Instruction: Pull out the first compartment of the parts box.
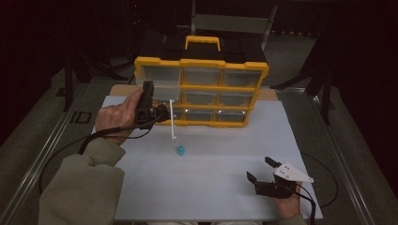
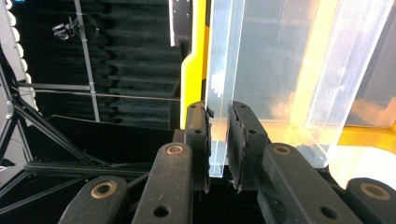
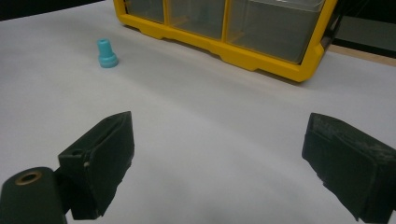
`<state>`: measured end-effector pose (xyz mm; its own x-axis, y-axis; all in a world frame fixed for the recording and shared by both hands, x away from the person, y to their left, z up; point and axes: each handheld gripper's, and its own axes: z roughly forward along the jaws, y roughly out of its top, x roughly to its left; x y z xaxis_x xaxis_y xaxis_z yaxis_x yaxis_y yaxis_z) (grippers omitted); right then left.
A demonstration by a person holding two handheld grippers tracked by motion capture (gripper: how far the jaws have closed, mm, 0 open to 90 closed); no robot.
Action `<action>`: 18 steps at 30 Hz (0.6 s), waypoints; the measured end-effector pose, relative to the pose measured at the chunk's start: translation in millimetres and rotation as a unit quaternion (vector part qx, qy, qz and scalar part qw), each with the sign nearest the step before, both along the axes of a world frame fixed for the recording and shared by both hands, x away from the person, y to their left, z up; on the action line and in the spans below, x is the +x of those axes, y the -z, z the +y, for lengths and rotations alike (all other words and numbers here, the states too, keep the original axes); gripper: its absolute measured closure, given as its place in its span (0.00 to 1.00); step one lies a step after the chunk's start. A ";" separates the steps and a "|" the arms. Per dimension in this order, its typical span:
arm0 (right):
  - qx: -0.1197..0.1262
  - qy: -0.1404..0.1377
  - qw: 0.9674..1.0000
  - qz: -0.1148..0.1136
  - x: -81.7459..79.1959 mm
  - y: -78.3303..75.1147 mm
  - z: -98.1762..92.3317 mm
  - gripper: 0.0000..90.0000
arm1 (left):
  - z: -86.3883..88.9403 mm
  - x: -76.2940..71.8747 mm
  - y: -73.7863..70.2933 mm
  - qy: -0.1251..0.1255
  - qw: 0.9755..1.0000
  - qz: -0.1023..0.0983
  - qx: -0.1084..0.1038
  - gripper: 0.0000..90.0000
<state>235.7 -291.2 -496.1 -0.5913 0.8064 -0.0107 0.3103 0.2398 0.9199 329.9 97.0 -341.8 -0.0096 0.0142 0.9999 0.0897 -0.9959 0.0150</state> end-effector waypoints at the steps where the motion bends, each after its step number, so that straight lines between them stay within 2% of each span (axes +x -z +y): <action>1: 0.000 0.000 1.000 0.000 0.0 0.0 -0.1 0.10 | 0.0 -1.4 0.2 0.000 1.000 0.000 0.000 0.89; 8: 0.001 0.000 1.000 0.000 -0.1 -0.2 -0.2 0.10 | 0.7 -8.4 1.3 0.003 1.000 0.001 -0.002 0.91; 18: 0.000 0.000 1.000 0.000 -0.1 0.0 0.3 0.10 | 3.7 -9.9 3.1 0.001 1.000 -0.005 -0.001 0.91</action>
<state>235.6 -290.9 -496.1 -0.5913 0.8064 -0.0106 0.3098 0.2392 0.9202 319.9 100.6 -345.0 -0.0193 0.0166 0.9997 0.0872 -0.9960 0.0182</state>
